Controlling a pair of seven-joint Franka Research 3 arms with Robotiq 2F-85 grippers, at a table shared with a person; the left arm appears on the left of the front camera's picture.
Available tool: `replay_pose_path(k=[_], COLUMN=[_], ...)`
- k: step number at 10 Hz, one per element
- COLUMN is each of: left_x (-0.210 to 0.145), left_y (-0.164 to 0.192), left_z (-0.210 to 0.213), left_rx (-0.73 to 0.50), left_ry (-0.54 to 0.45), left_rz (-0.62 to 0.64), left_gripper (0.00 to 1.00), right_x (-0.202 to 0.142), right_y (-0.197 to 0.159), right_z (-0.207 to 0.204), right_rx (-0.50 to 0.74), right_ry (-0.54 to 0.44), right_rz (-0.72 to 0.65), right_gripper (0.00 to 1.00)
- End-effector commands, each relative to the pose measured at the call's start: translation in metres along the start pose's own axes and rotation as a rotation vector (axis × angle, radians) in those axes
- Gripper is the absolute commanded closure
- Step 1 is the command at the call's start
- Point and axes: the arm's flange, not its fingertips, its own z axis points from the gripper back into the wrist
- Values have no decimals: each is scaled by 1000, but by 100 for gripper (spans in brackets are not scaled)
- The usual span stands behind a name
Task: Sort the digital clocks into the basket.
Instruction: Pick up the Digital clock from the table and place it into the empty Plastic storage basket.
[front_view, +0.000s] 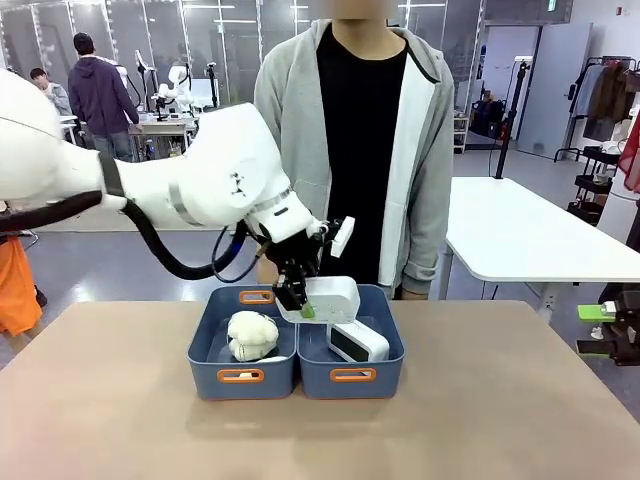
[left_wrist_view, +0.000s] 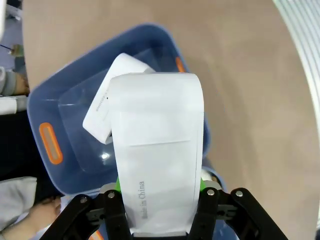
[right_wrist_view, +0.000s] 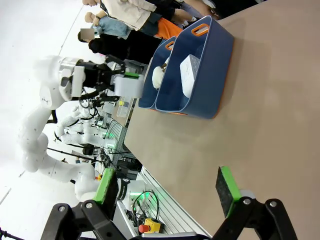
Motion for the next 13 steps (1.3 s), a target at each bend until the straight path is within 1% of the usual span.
replay_pose_path(k=[1, 2, 3, 4, 5, 7, 9, 10, 13], left_x=[1, -1, 0, 4, 6, 4, 6, 7, 8], left_y=[24, 32, 40, 38, 37, 40, 39, 37, 36], left_z=[-11, -19, -28, -34, -40, -50, -48, -48, -46], left_rx=[-11, -6, -15, -30, -50, -44, -51, -59, -71], left_ry=[26, 34, 9, 7, 6, 1, -22, -26, -29], left_rz=[-14, -10, 21, 27, 60, 85, 86, 85, 85], left_gripper=[100, 100, 100, 100, 100, 100, 100, 44, 17], right_x=[-1, -1, -1, -1, -1, -1, -1, -1, -1], right_y=[3, 3, 3, 3, 3, 3, 3, 3, 3], right_z=[1, 1, 1, 1, 1, 1, 1, 1, 1], right_rx=[5, 5, 5, 5, 5, 5, 5, 5, 5], right_ry=[4, 4, 4, 4, 4, 4, 4, 4, 4], right_rz=[-6, -6, -6, -6, -6, -6, -6, -6, -6], right_gripper=[0, 0, 0, 0, 0, 0, 0, 0, 0])
